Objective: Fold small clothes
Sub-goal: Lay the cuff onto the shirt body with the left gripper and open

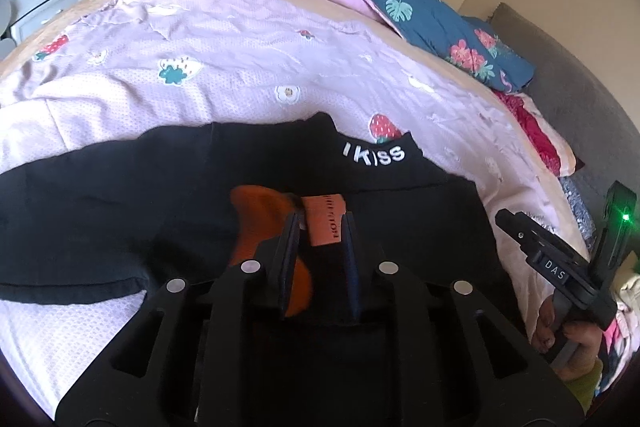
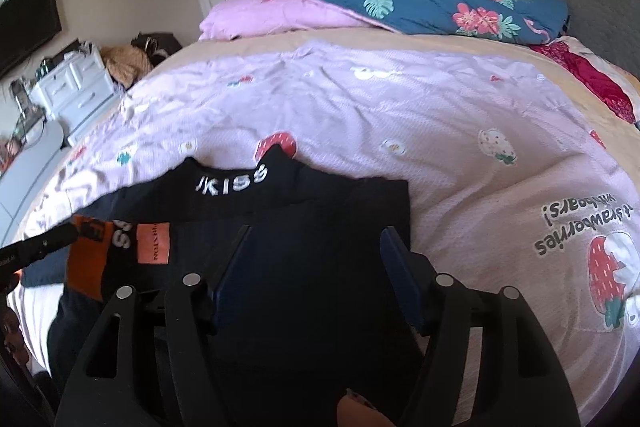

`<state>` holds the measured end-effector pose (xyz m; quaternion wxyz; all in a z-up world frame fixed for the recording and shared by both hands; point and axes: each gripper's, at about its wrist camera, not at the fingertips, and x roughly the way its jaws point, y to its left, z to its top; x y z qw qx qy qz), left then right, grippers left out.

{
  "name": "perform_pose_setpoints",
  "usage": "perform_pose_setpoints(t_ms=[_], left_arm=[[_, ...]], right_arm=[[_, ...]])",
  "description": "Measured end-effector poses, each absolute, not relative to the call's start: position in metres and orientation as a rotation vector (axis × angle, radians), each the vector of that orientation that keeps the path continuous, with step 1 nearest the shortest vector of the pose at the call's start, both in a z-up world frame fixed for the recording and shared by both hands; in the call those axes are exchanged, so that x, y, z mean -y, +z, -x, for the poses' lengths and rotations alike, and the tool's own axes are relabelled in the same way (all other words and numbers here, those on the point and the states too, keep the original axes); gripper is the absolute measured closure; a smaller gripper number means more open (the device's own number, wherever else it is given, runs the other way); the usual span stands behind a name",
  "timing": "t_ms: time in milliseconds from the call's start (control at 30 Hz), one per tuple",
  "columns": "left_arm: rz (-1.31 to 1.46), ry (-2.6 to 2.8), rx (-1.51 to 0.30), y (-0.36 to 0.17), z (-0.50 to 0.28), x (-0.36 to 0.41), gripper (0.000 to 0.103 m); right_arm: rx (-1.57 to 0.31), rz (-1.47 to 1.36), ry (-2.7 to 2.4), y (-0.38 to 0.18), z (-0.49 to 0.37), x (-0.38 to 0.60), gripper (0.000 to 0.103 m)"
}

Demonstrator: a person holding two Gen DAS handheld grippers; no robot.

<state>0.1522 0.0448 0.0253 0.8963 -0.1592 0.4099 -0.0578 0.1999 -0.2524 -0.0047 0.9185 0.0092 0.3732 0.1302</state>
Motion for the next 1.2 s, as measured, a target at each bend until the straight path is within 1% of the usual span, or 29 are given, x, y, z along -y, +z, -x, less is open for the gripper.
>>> perform_pose_setpoints(t_ms=[67, 167, 333, 433, 500, 633, 733, 800, 867, 900, 933, 967, 1000, 1033, 1067, 1167, 1200], left_arm=[[0.309, -0.118, -0.861, 0.02, -0.152, -0.04, 0.084], [0.276, -0.128, -0.911, 0.006, -0.155, -0.031, 0.082], [0.221, -0.099, -0.988, -0.02, -0.158, -0.026, 0.076], [0.213, -0.06, -1.026, -0.034, -0.157, -0.03, 0.076], [0.219, -0.059, -1.019, -0.037, -0.154, -0.033, 0.076], [0.232, -0.068, -0.992, -0.039, -0.147, -0.037, 0.076], [0.254, -0.079, -0.967, -0.036, -0.138, -0.041, 0.076], [0.248, -0.087, -0.96, -0.032, -0.134, -0.042, 0.07], [0.245, -0.086, -0.954, -0.028, -0.131, -0.044, 0.067], [0.246, -0.083, -0.948, -0.026, -0.129, -0.046, 0.065], [0.249, -0.077, -0.944, -0.025, -0.128, -0.048, 0.058], [0.252, -0.068, -0.94, -0.023, -0.126, -0.052, 0.051], [0.254, -0.055, -0.938, -0.022, -0.125, -0.054, 0.047], [0.259, -0.038, -0.935, -0.022, -0.124, -0.057, 0.038], [0.277, -0.017, -0.927, -0.019, -0.122, -0.063, 0.03], [0.329, 0.018, -0.903, -0.013, -0.116, -0.081, 0.015], [0.337, 0.028, -0.898, -0.011, -0.115, -0.085, 0.012]], right_arm=[[-0.775, -0.003, 0.272, -0.008, -0.199, 0.248, 0.039], [-0.792, 0.024, 0.272, -0.014, -0.196, 0.242, 0.037], [-0.824, 0.047, 0.271, -0.024, -0.195, 0.24, 0.036], [-0.84, 0.062, 0.274, -0.029, -0.191, 0.237, 0.035], [-0.868, 0.065, 0.268, -0.036, -0.189, 0.236, 0.032], [-0.979, 0.081, 0.211, -0.063, -0.194, 0.236, 0.032], [-0.991, 0.053, 0.224, -0.066, -0.194, 0.239, 0.029], [-0.972, 0.025, 0.24, -0.061, -0.191, 0.24, 0.024], [-0.948, 0.009, 0.235, -0.057, -0.188, 0.242, 0.023], [-0.932, 0.006, 0.232, -0.054, -0.186, 0.242, 0.021], [-0.915, 0.0, 0.23, -0.051, -0.185, 0.243, 0.019], [-0.899, -0.007, 0.229, -0.048, -0.183, 0.244, 0.013], [-0.876, -0.013, 0.229, -0.043, -0.181, 0.244, 0.008], [-0.854, -0.018, 0.233, -0.04, -0.179, 0.242, 0.006], [-0.834, -0.023, 0.24, -0.035, -0.177, 0.242, 0.005], [-0.786, -0.05, 0.288, -0.024, -0.171, 0.235, 0.004], [-0.781, -0.057, 0.298, -0.022, -0.17, 0.232, 0.004]])
